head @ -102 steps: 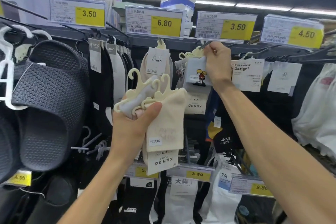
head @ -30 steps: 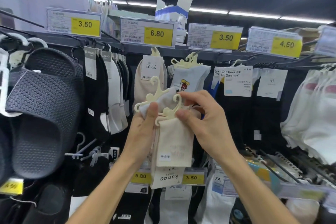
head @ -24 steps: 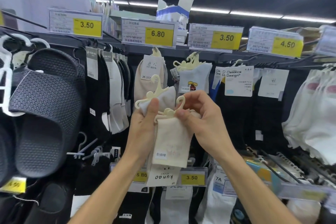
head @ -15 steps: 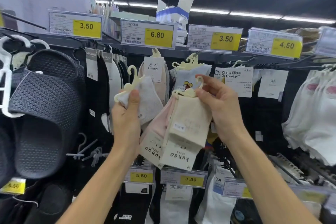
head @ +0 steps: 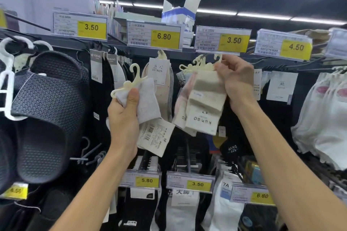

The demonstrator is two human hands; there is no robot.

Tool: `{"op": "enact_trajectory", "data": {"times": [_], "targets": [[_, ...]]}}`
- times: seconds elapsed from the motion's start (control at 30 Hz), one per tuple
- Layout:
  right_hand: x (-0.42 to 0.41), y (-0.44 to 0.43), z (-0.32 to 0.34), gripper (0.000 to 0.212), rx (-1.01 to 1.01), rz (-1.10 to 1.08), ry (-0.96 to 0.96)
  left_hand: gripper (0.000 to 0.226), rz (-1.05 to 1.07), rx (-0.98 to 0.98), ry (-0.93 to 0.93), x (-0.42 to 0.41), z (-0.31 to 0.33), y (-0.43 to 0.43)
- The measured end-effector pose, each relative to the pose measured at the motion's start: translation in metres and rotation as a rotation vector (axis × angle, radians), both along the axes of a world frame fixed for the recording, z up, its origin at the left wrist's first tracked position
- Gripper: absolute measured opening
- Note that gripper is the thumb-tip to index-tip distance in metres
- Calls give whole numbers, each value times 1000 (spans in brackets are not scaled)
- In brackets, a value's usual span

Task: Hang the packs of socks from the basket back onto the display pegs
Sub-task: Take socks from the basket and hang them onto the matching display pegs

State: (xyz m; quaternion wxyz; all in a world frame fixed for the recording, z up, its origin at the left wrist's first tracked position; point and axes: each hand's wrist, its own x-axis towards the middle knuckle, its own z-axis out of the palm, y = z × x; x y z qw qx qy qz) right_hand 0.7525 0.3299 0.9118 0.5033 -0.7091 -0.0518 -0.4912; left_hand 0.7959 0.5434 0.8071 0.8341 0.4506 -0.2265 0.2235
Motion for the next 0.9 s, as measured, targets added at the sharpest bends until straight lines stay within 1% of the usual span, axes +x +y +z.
{"op": "enact_trajectory", "data": {"times": [0.07, 0.1, 0.2, 0.27, 0.33, 0.37, 0.43, 0.5, 0.53, 0.57, 0.6, 0.63, 0.67, 0.7, 0.77, 0.8, 0.83, 0.9], "targets": [[12, 0, 7, 12, 8, -35, 3, 37, -59, 44, -10, -4, 2, 0], [17, 1, 9, 11, -5, -35, 2, 38, -98, 76, -15, -7, 2, 0], [31, 3, 9, 16, -85, 4, -41, 36, -231, 216, -19, -16, 3, -3], [38, 4, 7, 18, -161, 3, -70, 35, -271, 293, -12, -19, 3, -6], [48, 2, 4, 20, -253, -64, -68, 25, -309, 327, -3, -21, 3, -9], [52, 0, 3, 20, -298, -111, -62, 24, -325, 343, 0, -22, 4, -11], [55, -2, 0, 19, -373, -184, -30, 26, -353, 358, 10, -24, 5, -14], [51, 0, -4, 13, -405, -224, 29, 27, -375, 349, 21, -26, 6, -15], [46, 1, -6, 18, -413, -261, 41, 28, -379, 344, 25, -26, 6, -15], [38, 3, -10, 28, -410, -311, 13, 29, -382, 342, 23, -26, 5, -15], [27, 7, -15, 33, -394, -345, -59, 31, -385, 341, 19, -27, 5, -16], [15, 13, -23, 33, -374, -334, -148, 33, -387, 337, 13, -26, 5, -17], [1, 20, -32, 31, -354, -261, -223, 34, -387, 328, 6, -26, 5, -18], [-12, 27, -42, 29, -342, -135, -235, 35, -388, 313, -3, -26, 6, -19], [-31, 40, -55, 34, -327, 172, -73, 35, -396, 282, -32, -26, 7, -23], [-36, 43, -59, 38, -331, 272, 17, 35, -398, 274, -50, -26, 8, -27], [-37, 43, -61, 39, -331, 314, 75, 32, -392, 275, -64, -26, 9, -30], [-38, 41, -59, 29, -295, 284, 91, 24, -368, 299, -86, -25, 10, -35]]}}
